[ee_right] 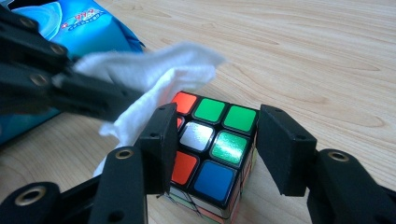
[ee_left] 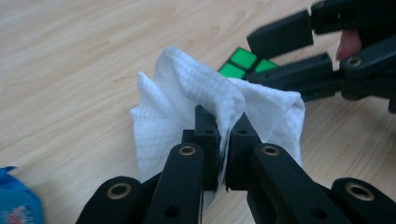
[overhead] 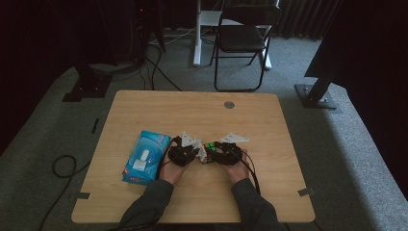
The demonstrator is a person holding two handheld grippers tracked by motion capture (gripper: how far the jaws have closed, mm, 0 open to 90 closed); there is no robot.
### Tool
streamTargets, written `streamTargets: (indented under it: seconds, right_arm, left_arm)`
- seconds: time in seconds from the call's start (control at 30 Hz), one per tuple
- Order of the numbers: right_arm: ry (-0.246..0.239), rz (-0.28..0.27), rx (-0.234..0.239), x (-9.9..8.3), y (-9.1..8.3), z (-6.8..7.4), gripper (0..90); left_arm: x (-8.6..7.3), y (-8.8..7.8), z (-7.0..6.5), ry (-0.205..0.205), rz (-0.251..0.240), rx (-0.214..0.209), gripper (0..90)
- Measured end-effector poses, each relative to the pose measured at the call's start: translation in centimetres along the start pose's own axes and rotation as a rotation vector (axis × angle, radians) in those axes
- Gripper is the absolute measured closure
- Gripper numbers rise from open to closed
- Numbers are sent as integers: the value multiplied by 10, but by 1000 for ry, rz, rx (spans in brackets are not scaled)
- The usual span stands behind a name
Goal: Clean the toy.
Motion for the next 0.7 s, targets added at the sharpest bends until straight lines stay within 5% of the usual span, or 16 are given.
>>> streamTargets:
  seconds: [0.2,0.47,0.7]
  right_arm:
    - [9,-7,6,-1,0,0,488]
    - [15,-5,-2,-1,0,1,490]
    - [21,-3,-3,-1,0,1,492]
  left_arm:
    - [-2,8,-1,9,16,-30,864]
    - [1,11,4,1,37,-20,864]
    - [-11,37,3,-7,95,-18,865]
Point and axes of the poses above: each handheld gripper's, and its own axes: y roughly forward along the jaws, x roughly out of its top, z roughly to its left, the point moved 1 cm from there along y, roughly forward along the jaws, and after that the axes turned 14 degrees about z, right-handed, at the moved point
